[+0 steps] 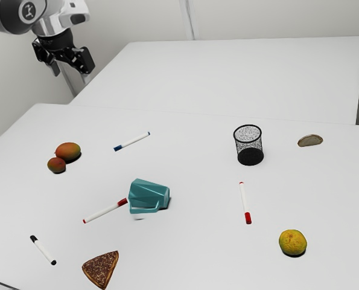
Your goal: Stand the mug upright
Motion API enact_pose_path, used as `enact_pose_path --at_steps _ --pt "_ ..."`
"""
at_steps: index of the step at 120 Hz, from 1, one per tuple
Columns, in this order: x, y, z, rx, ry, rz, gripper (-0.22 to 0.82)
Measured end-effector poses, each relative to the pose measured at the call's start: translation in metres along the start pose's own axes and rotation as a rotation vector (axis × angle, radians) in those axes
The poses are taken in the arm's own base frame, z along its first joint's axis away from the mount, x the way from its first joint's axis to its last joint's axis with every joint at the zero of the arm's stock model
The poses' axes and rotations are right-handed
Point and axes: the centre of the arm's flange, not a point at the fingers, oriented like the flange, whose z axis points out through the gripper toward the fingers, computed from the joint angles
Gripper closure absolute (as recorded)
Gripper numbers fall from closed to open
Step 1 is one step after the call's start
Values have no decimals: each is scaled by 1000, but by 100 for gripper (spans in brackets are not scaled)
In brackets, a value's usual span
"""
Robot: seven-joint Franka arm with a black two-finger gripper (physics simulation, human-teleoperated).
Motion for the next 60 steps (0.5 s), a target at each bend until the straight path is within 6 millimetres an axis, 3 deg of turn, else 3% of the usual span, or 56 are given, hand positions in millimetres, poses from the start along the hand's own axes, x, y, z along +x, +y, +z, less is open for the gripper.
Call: enact_pose_path --at_steps 21,43,52,60 --pt "1 1 4 -1 4 4 0" --pt "2 3 21 -18 -5 6 0" --pt "-2 8 38 -78 -33 -2 0" --pt "-7 5 65 -154 -83 -38 0"
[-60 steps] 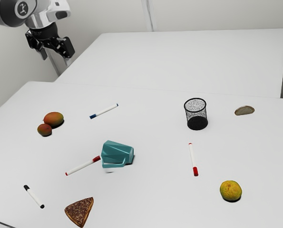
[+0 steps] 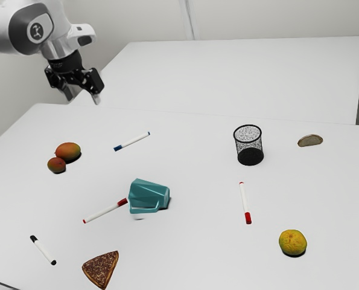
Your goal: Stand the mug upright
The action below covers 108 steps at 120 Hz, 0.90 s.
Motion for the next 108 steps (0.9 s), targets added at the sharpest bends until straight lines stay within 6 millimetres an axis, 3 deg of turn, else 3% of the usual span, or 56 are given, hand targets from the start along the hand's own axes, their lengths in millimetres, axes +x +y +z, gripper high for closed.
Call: enact_pose_path --at_steps 16,44,62,92,108 --pt "-12 -27 63 -205 -115 -133 0" --pt "-30 -37 156 -429 -288 -284 0" --pt "-27 -38 215 -520 -394 -358 0" --pt "-21 -21 275 -613 -502 -412 0" --pt "-15 -18 291 -660 -505 -445 0"
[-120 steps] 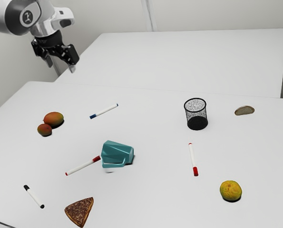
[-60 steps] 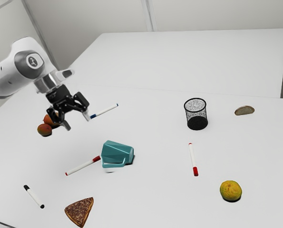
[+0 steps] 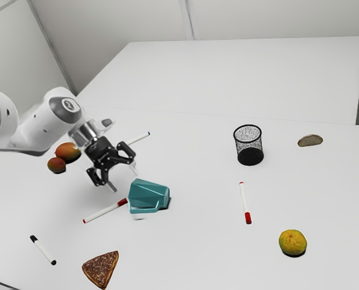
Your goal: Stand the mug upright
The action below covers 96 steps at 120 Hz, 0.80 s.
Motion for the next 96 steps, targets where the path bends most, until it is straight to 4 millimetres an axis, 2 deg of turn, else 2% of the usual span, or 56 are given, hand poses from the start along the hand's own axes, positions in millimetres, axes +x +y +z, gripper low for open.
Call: enact_pose_path --at_steps 30,68,86,96 --pt "17 4 18 -120 7 -40 0" --pt "31 11 47 -178 -8 -62 1" --pt "32 24 43 -172 11 -38 40" --pt "31 32 43 -164 15 -21 55"
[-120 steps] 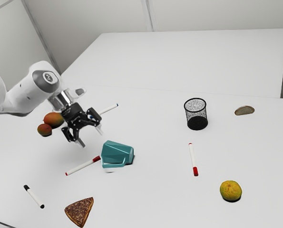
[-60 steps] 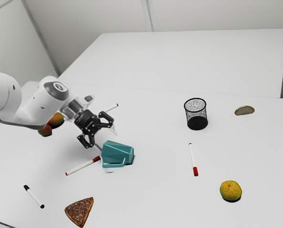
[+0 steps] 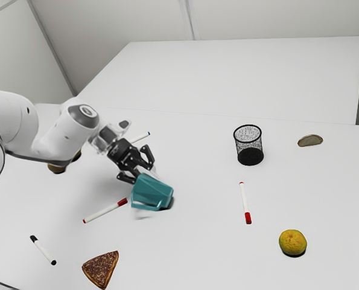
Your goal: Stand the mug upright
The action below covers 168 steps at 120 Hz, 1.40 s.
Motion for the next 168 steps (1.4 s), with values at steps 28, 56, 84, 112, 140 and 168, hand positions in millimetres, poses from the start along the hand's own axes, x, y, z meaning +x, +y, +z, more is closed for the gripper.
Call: enact_pose_path --at_steps 28,56,84,112,140,168 --pt "-3 26 2 10 14 46 73" --pt "-20 55 13 109 41 110 77" --pt "-60 103 -1 420 181 325 78" --pt "-65 122 6 694 299 497 78" --pt "-59 125 8 792 373 563 78" --pt "-45 117 21 804 375 553 78"
